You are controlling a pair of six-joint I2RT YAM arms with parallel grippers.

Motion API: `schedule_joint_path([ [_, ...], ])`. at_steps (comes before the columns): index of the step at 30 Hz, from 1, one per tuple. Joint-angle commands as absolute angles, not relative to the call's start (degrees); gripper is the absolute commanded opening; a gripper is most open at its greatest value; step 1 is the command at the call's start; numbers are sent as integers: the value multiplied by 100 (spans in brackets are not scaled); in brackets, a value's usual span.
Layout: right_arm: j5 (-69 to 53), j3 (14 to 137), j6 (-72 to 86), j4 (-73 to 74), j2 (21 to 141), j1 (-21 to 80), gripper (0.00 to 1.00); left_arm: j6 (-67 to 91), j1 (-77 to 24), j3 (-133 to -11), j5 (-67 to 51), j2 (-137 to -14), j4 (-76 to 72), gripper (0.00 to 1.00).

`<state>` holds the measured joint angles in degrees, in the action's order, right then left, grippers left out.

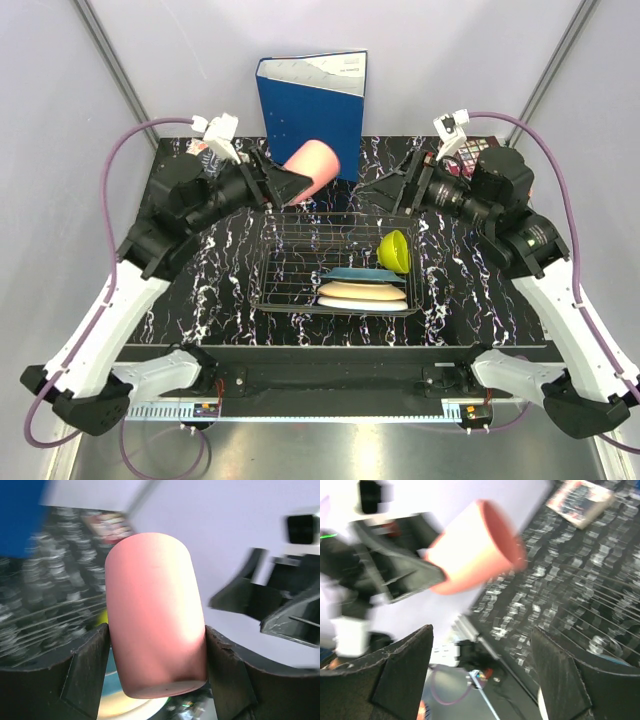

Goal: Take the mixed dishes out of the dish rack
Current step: Pick up the cup from the dish rack, then place the cup at the center of the board.

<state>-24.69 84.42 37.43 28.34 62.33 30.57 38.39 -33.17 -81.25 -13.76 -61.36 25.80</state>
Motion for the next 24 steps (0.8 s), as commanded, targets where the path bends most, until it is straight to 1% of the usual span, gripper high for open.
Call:
schedule_joint_path([
  [1, -3461, 8394, 4174, 1566, 5951, 3094, 85, 5691, -2998, -7192, -4085, -6398, -1531, 0],
  [2, -3550, 8385, 4192, 1495, 5933, 3085, 85, 6104, -2962, -6885, -4383, -6581, -2164, 0],
  [3, -3620, 8385, 4210, 1433, 5915, 3094, 85, 6813, -2927, -6795, -4481, -6722, -3198, 0],
  [5, -3744, 8367, 4219, 1275, 5836, 3094, 85, 7424, -2892, -6628, -4675, -6960, -4091, 0],
  [6, -3718, 8350, 4175, 1274, 5810, 3085, 84, 7931, -2892, -6610, -4711, -7196, -4827, 0],
  [9, -3490, 8297, 4026, 1388, 5678, 3094, 84, 8471, -2892, -6662, -4763, -7513, -5544, 0],
  [15, -2823, 8560, 3483, 1871, 5432, 3085, 84, 8394, -2892, -6829, -4904, -7576, -5292, 0],
  [16, -2447, 8665, 3367, 2177, 5406, 3085, 84, 8376, -2892, -6812, -4930, -7541, -5265, 0],
  [19, -1849, 9034, 2928, 2661, 5414, 3094, 83, 8262, -2892, -6724, -5018, -7410, -5063, 0],
  [22, -1749, 9211, 2716, 2847, 5563, 3094, 83, 8209, -2892, -6584, -5071, -7304, -4966, 0],
  [24, -1941, 9194, 2751, 2821, 5686, 3085, 83, 8191, -2892, -6539, -5106, -7233, -4922, 0],
])
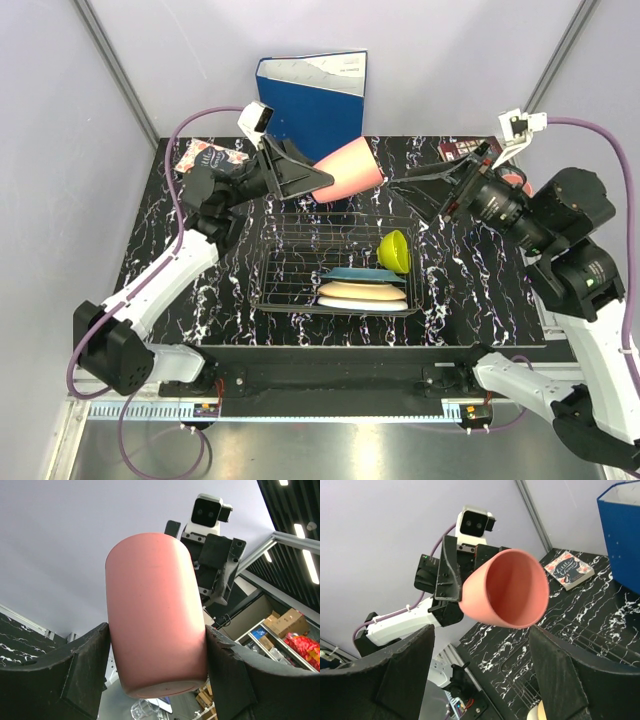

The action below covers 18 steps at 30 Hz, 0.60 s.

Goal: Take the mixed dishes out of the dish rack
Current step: Place the cup at the center of the board.

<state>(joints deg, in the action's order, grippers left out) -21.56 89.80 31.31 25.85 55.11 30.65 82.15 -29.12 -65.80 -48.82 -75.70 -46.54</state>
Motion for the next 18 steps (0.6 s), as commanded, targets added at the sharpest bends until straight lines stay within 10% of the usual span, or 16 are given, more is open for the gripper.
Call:
schedule_joint_path([
  [1, -2012, 9167, 2786, 2752, 5721, 3085, 83, 8183, -2892, -6496, -5106, -7216, -4913, 0],
  [18, -2821, 8578, 3252, 1802, 6179, 3094, 73, 7990, -3093, -6627, -5106, -7444, -4720, 0],
])
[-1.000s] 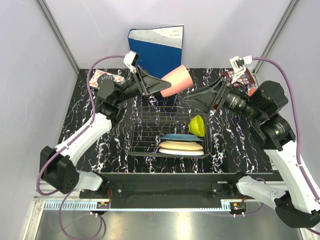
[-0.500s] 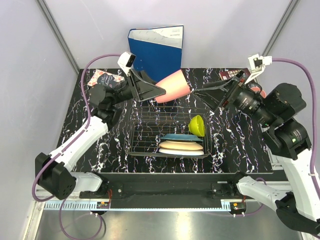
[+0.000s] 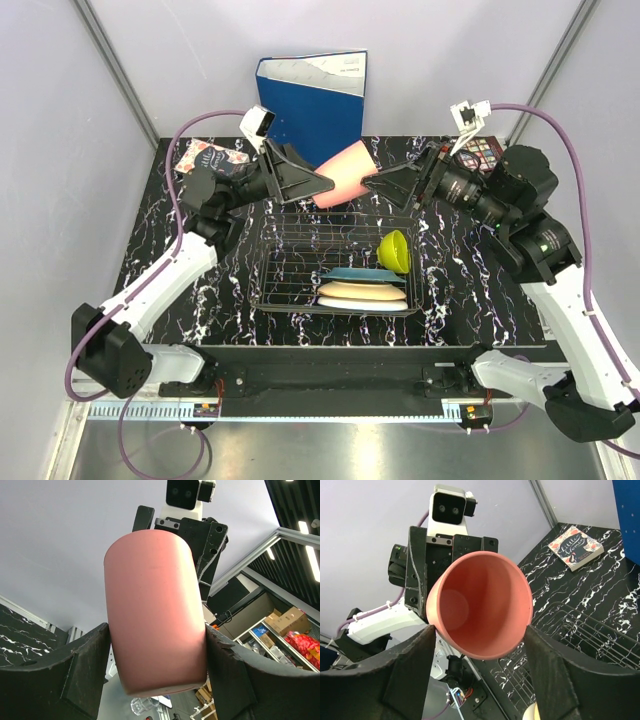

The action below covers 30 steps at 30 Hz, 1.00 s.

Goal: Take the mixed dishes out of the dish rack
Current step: Place the cup at the center of the board.

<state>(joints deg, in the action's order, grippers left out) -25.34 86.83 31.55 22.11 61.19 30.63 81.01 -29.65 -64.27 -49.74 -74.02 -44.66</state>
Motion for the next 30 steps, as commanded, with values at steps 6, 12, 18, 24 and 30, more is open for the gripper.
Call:
schedule_joint_path([
  [6, -2830, 8420, 3252, 1740, 6161, 3103, 39, 7963, -3111, -6644, -5168, -7585, -4623, 0],
  [12, -2786, 8385, 3269, 1740, 6152, 3103, 31, 7963, -3120, -6723, -5221, -7690, -4649, 0],
  [18, -2646, 8314, 3296, 1775, 6117, 3094, 0, 7884, -3120, -6803, -5282, -7787, -4483, 1],
  [24, -285, 9068, 2612, 3512, 6055, 3094, 0, 7463, -2761, -6584, -5063, -7507, -3483, 97],
  [30, 2250, 10572, 2408, 5825, 6864, 2526, 0, 6304, -2074, -6267, -3983, -6742, -479, 99],
])
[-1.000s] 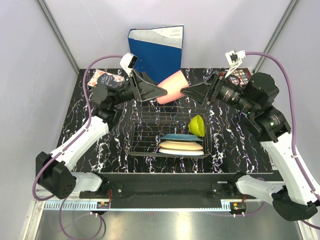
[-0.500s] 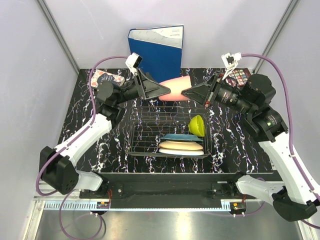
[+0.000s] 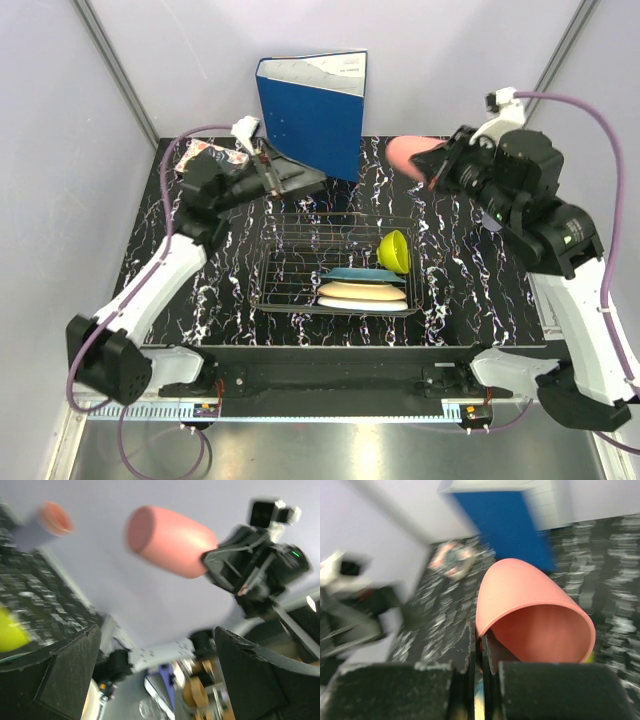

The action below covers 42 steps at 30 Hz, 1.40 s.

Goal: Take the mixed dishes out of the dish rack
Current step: Place the cup at the center of the board.

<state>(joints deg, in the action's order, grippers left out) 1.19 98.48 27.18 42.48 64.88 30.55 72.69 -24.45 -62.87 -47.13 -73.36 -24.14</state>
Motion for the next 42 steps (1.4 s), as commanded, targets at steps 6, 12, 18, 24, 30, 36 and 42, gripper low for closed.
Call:
schedule_joint_path([
  [6, 2523, 9942, 2926, 6609, 7022, 1294, 0, 5371, -2223, -6091, -3297, -6223, 1211, 99],
  [12, 1926, 8001, 3383, 6495, 7013, 387, 0, 4702, -2724, -6223, -2777, -5925, 2083, 98],
  [18, 1855, 7270, 3639, 6232, 7268, 36, 0, 4579, -2936, -6056, -2663, -5722, 2285, 98],
  [24, 1565, 7355, 3419, 5933, 7979, -982, 0, 4483, -3023, -5933, -2611, -5493, 2452, 98],
  [30, 1512, 7725, 3357, 5819, 8806, -1388, 0, 4438, -3182, -5836, -2584, -5388, 2496, 98],
  [36, 1521, 7910, 3375, 5573, 9368, -1547, 0, 4412, -3208, -5783, -2540, -5396, 2505, 98],
  [42, 1503, 8305, 3384, 5502, 9887, -1608, 0, 4368, -3208, -5766, -2505, -5519, 2505, 98],
])
